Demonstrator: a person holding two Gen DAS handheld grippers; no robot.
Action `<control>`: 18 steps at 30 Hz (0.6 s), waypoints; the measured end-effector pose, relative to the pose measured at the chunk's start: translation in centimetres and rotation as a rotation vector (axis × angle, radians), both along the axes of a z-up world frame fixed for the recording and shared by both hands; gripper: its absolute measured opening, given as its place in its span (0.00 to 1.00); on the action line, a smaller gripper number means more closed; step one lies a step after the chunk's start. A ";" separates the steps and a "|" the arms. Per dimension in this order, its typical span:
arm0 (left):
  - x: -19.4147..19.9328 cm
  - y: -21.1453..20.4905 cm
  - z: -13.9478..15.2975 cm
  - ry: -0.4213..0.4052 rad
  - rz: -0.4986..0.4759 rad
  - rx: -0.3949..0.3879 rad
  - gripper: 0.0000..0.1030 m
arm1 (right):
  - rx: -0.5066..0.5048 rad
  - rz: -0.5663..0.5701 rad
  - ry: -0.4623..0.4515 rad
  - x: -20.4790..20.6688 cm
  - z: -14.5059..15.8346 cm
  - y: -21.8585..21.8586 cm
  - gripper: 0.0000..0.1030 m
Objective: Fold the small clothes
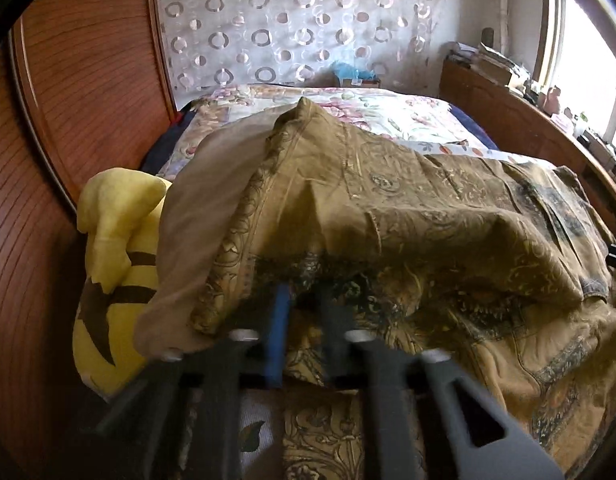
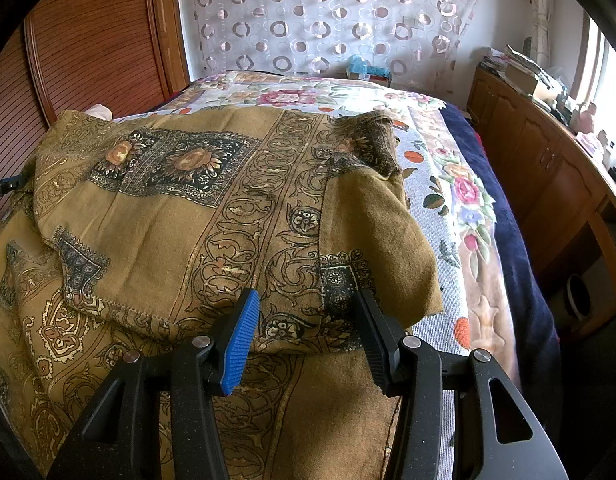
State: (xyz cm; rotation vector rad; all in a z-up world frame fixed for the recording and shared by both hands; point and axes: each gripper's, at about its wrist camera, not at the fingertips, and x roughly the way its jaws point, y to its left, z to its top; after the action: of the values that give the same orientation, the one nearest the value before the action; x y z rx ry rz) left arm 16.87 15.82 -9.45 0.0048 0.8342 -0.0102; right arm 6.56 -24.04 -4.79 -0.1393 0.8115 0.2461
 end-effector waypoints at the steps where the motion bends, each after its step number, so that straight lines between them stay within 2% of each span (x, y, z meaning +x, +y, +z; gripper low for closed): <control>1: -0.2 -0.2 0.4 -0.008 -0.006 -0.001 0.03 | 0.000 0.000 0.000 0.0 0.0 0.0 0.50; 5: -2.5 -0.4 3.8 -0.096 -0.045 -0.074 0.02 | 0.001 0.000 0.000 0.0 0.0 0.0 0.50; 8: -4.8 -0.9 7.7 -0.191 -0.078 -0.128 0.02 | 0.001 0.000 0.000 0.0 0.0 0.0 0.50; 11: -6.2 -1.6 9.8 -0.233 -0.112 -0.152 0.02 | 0.001 -0.001 -0.001 0.0 0.0 0.0 0.50; 14: -6.5 -2.4 10.4 -0.235 -0.126 -0.133 0.02 | 0.009 -0.009 -0.013 -0.2 0.2 -0.2 0.50; 18: -6.1 -2.3 9.1 -0.210 -0.096 -0.090 0.02 | 0.053 -0.035 -0.078 -0.7 1.9 -1.7 0.50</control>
State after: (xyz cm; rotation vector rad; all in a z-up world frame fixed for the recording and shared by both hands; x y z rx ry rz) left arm 10.77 13.56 -0.34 -0.0382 0.6223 -0.1352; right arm 5.85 -25.73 -2.86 -0.0846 0.7289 0.2272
